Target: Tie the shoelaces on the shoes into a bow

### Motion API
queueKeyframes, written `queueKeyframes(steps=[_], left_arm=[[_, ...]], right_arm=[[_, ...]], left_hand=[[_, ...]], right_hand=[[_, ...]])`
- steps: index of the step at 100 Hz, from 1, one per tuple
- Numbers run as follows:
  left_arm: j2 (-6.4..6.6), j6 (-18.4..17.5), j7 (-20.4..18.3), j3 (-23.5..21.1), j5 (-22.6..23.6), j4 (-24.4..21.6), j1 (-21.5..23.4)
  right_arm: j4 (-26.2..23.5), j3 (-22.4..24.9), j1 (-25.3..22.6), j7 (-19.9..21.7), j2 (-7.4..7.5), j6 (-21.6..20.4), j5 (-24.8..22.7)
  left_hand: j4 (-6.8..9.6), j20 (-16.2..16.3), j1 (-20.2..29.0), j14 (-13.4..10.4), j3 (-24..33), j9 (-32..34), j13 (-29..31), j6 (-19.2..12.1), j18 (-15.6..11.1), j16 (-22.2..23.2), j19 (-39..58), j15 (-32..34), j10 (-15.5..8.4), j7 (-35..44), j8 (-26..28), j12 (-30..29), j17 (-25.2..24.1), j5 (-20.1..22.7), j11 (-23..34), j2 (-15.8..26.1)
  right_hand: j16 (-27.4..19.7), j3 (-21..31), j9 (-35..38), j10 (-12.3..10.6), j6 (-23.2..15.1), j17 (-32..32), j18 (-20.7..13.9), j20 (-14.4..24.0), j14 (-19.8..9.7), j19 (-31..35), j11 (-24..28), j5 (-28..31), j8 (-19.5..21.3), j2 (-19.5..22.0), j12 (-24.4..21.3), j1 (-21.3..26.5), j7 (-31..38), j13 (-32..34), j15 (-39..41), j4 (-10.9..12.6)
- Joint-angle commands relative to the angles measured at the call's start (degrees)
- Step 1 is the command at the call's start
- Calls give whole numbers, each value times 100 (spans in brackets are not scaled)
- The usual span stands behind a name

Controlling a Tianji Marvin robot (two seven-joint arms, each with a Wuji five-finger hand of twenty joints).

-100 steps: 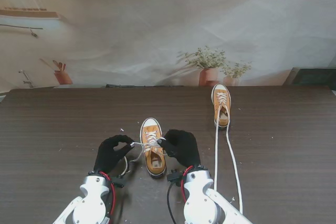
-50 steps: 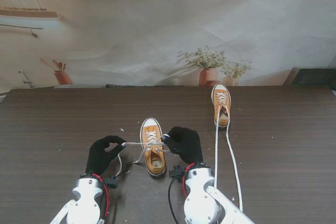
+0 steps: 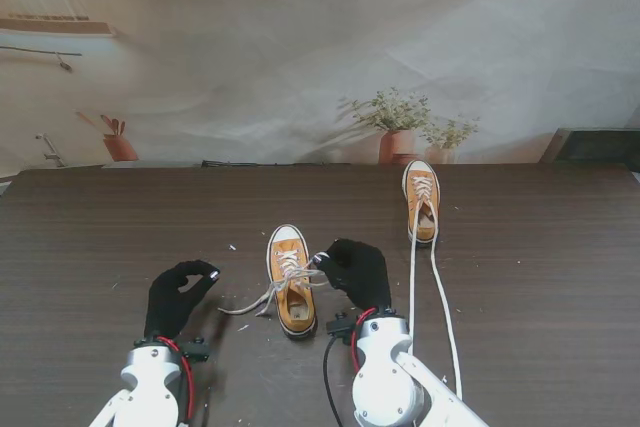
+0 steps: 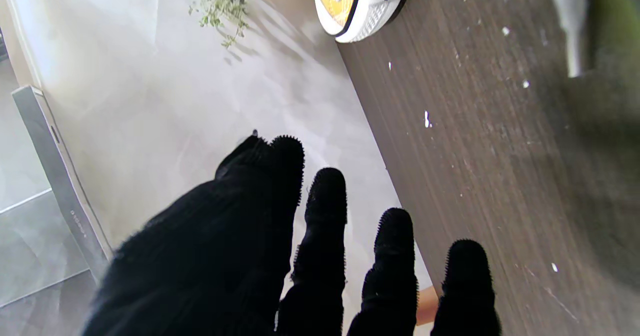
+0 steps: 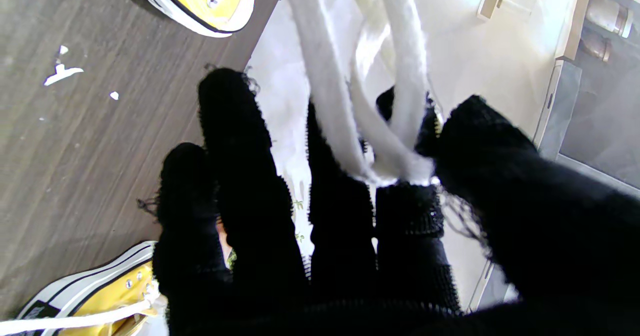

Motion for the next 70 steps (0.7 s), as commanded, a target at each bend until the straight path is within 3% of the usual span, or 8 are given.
queueKeyframes(steps=[1,11,18,24,55,70], left_arm=[[99,-12,-423,-22,93,-74,81],[217,-97,-851,22,203,-81,96],[273,-167,-977,116,378,-23,43],[284,-194,-941,229,552,58,-49],[205,-282,-744,688,460,247,-479],[252,-251,-990,817,393,240,-591]], right_arm=[[-63,-2,-32,84,-8,-34,14],[-122,-18,-62,108,0,-74,16],[-142,-35,-78,103,7,-108,-25],[-158,-49,-92,116,16,-148,-50],[-149,-129,-120,171,63,-336,-232],[-185,-149,-139,218,76,-375,-234]], left_hand=[[149,30,267,-66,-485,-350,-100,-589,-71,-148,-40,-54,-145,-161,140,-351,-186,-63,0,216],[340,22,517,-93,-1094,-816,-299,-1022,-173,-134,-108,-252,-15,-881,176,-425,-396,-740,-242,344],[183,16,-142,-98,-214,-1007,-357,-1089,-200,-112,-124,-337,0,-1631,460,-415,-449,-1068,-329,187],[234,11,-310,-105,58,-1026,-330,-1147,-185,-100,-116,-327,3,-1793,452,-397,-404,-1195,-317,174],[201,0,-471,-102,455,-952,-274,-1313,-150,-66,-106,-277,5,-1858,467,-349,-358,-1065,-233,44],[164,-20,-323,-131,530,-992,-322,-1404,-190,-82,-134,-303,-30,-1783,501,-356,-401,-965,-250,8]], right_hand=[[-94,-62,-76,-184,-384,-9,-55,-63,-16,129,16,-41,-112,47,-93,133,99,83,-11,-121],[-87,-59,-66,-156,-329,13,-32,-61,-7,137,32,-44,-122,48,-121,128,103,111,3,-122],[-83,-57,-59,-135,-321,29,-26,-60,-1,142,35,-35,-131,50,-139,133,107,127,11,-121],[-80,-62,-37,-119,-280,39,-16,-60,15,143,40,-27,-145,49,-154,128,113,139,15,-123],[-55,-61,32,-77,-250,74,24,-67,48,135,26,7,-192,57,-190,119,144,164,45,-123],[-42,-51,51,-48,-217,74,25,-68,56,134,9,11,-204,54,-194,127,144,167,66,-119]])
